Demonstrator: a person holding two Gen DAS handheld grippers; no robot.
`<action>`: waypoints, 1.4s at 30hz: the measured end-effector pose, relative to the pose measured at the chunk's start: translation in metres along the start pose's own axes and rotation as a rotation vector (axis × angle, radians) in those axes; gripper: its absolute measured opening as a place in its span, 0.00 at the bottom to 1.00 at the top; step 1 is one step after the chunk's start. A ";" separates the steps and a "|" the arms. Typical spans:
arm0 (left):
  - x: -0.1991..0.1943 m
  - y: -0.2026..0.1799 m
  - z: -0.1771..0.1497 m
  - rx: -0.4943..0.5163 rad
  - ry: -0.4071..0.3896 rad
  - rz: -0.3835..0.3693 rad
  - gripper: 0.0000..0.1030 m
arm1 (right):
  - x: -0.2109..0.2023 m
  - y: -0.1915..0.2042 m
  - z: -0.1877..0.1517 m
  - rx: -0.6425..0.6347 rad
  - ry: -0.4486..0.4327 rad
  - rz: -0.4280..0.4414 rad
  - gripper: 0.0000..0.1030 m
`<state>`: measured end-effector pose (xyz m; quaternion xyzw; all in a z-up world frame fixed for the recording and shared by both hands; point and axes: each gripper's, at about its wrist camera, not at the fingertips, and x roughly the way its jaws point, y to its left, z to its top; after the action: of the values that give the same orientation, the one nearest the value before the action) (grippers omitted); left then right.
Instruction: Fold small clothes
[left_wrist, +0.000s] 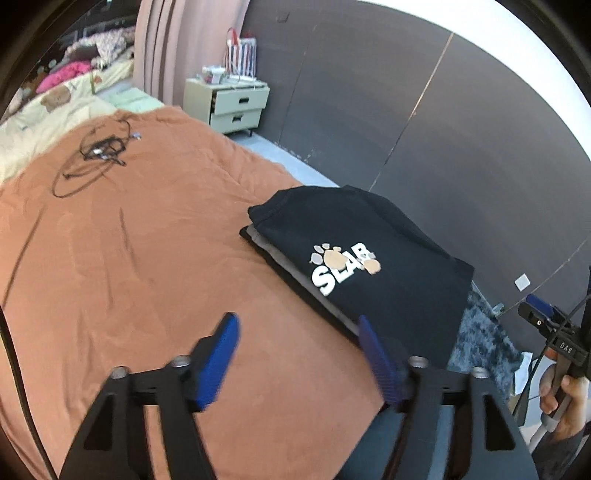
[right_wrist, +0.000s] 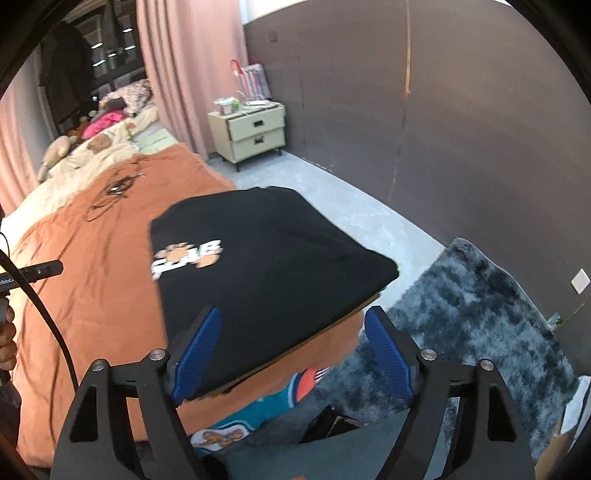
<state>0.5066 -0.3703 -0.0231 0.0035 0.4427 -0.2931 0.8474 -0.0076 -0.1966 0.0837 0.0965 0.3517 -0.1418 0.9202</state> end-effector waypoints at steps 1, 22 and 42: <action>-0.011 -0.001 -0.005 0.007 -0.016 0.002 0.85 | -0.006 0.002 -0.005 -0.002 -0.006 0.001 0.80; -0.182 0.002 -0.132 0.068 -0.168 0.023 0.99 | -0.114 0.040 -0.111 -0.015 -0.131 0.049 1.00; -0.310 0.036 -0.279 0.038 -0.349 0.168 0.99 | -0.158 0.073 -0.202 -0.083 -0.205 0.251 1.00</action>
<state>0.1809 -0.1137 0.0311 0.0057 0.2818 -0.2256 0.9326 -0.2214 -0.0416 0.0474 0.0864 0.2467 -0.0202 0.9650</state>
